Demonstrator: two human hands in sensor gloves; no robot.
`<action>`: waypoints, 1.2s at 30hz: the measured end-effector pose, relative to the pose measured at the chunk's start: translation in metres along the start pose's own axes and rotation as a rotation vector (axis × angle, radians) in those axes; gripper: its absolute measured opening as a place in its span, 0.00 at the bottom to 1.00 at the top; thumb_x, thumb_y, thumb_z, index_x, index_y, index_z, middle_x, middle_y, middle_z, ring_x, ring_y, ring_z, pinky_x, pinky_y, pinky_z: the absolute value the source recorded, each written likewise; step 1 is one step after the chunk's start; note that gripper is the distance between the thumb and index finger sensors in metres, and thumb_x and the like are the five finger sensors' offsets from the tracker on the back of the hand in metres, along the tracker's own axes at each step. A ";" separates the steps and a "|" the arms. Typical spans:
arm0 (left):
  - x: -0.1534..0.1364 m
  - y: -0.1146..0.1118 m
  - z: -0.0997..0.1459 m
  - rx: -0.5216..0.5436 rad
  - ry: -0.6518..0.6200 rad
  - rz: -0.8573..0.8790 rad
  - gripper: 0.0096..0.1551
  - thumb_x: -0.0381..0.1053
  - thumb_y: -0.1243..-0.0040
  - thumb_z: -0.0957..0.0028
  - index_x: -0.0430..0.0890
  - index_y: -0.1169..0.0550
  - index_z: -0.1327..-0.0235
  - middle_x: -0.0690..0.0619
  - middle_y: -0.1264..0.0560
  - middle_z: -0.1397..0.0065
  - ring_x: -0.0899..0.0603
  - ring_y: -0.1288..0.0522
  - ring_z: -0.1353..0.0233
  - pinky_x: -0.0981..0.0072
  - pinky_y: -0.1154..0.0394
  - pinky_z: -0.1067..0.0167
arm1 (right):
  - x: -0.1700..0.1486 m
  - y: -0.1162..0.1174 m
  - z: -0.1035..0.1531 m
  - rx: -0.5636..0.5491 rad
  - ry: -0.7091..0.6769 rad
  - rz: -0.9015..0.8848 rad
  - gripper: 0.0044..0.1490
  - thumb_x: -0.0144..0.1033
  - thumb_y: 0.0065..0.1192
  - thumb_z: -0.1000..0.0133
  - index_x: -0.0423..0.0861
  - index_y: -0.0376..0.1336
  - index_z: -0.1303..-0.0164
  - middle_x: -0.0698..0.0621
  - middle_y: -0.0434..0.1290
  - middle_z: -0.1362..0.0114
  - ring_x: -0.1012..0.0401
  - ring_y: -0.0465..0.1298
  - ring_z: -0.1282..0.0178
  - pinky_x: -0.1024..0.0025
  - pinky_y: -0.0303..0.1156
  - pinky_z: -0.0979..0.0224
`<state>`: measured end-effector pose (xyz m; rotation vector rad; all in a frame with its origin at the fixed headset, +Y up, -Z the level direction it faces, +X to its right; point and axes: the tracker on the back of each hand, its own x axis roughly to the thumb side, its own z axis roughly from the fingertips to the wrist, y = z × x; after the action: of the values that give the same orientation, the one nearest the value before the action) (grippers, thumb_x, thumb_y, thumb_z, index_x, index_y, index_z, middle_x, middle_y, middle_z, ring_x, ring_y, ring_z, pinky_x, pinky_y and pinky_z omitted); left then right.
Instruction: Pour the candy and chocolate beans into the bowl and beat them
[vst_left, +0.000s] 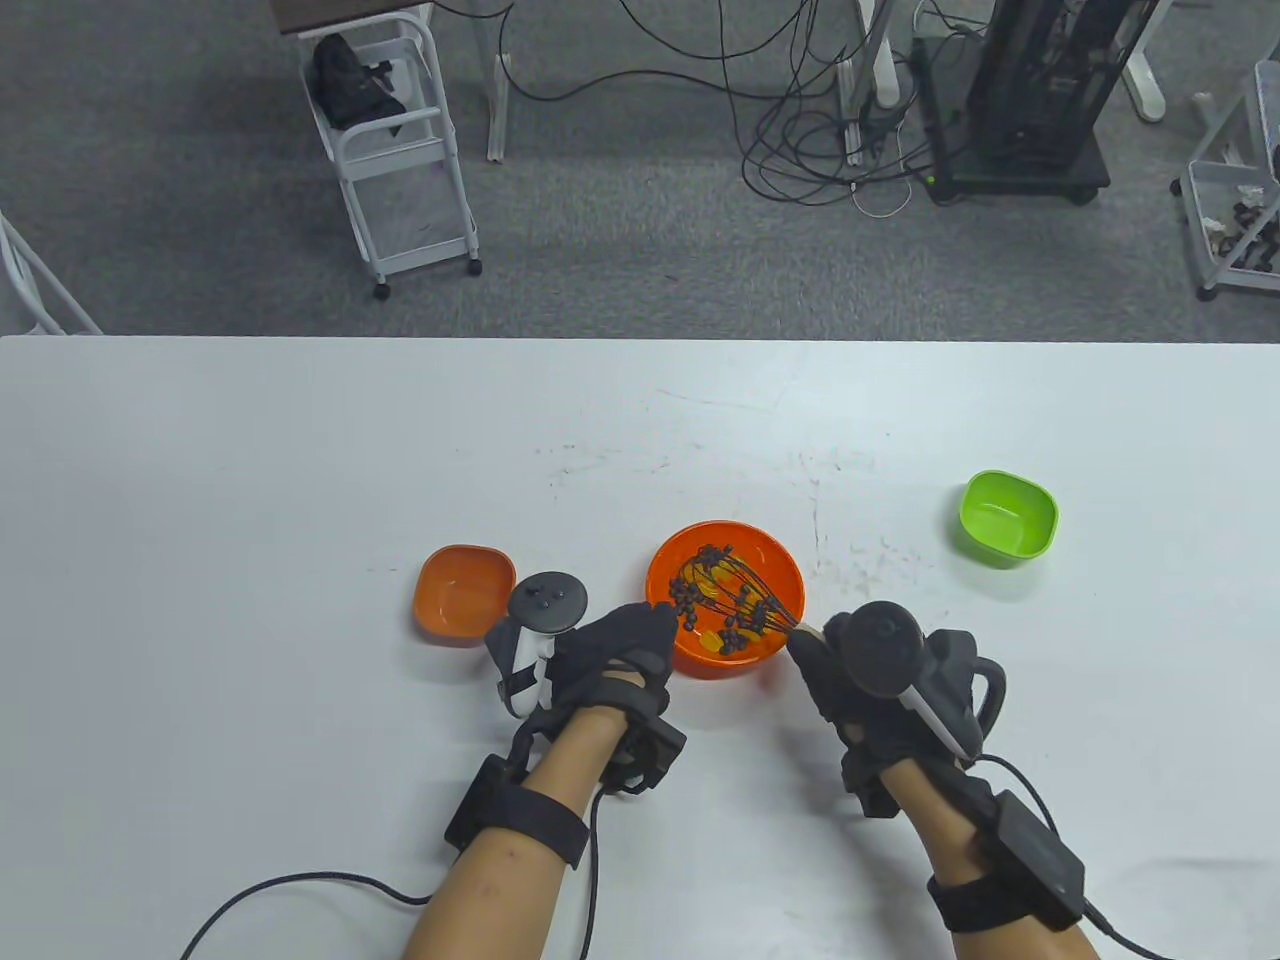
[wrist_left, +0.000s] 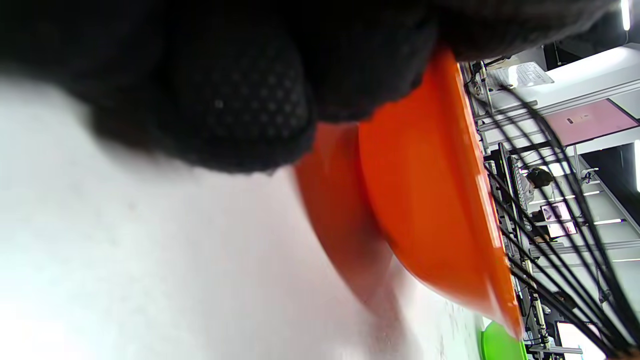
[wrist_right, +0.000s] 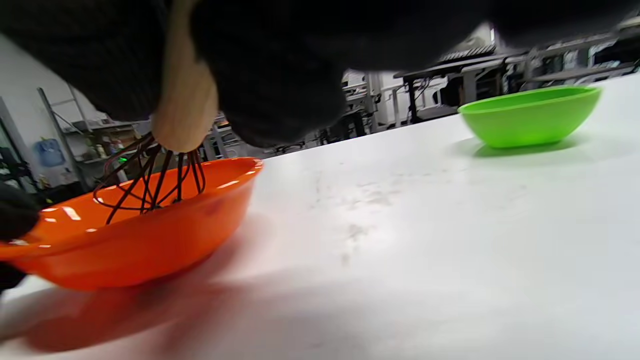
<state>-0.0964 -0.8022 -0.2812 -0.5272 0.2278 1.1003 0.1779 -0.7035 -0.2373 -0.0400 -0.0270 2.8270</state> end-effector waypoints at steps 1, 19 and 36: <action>-0.001 0.000 0.000 0.003 0.002 0.006 0.26 0.71 0.46 0.46 0.49 0.17 0.63 0.58 0.15 0.69 0.47 0.13 0.68 0.58 0.15 0.74 | 0.001 -0.001 0.002 0.006 -0.004 0.008 0.36 0.65 0.68 0.49 0.44 0.77 0.50 0.53 0.84 0.70 0.61 0.78 0.88 0.61 0.80 0.80; 0.000 -0.001 0.000 -0.007 -0.003 0.010 0.26 0.71 0.45 0.46 0.48 0.17 0.64 0.58 0.15 0.69 0.46 0.14 0.68 0.57 0.16 0.74 | -0.015 -0.009 -0.004 -0.028 0.068 0.043 0.37 0.65 0.69 0.50 0.45 0.77 0.49 0.54 0.84 0.69 0.61 0.78 0.87 0.61 0.80 0.78; 0.000 -0.001 0.001 0.001 -0.009 0.005 0.26 0.71 0.46 0.46 0.48 0.17 0.63 0.57 0.15 0.69 0.46 0.14 0.68 0.57 0.16 0.74 | -0.013 -0.030 0.001 0.000 0.073 0.105 0.36 0.65 0.75 0.52 0.45 0.78 0.51 0.53 0.84 0.69 0.59 0.78 0.87 0.59 0.80 0.77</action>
<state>-0.0959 -0.8020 -0.2800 -0.5213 0.2223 1.1073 0.1999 -0.6792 -0.2355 -0.1484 -0.0091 2.9281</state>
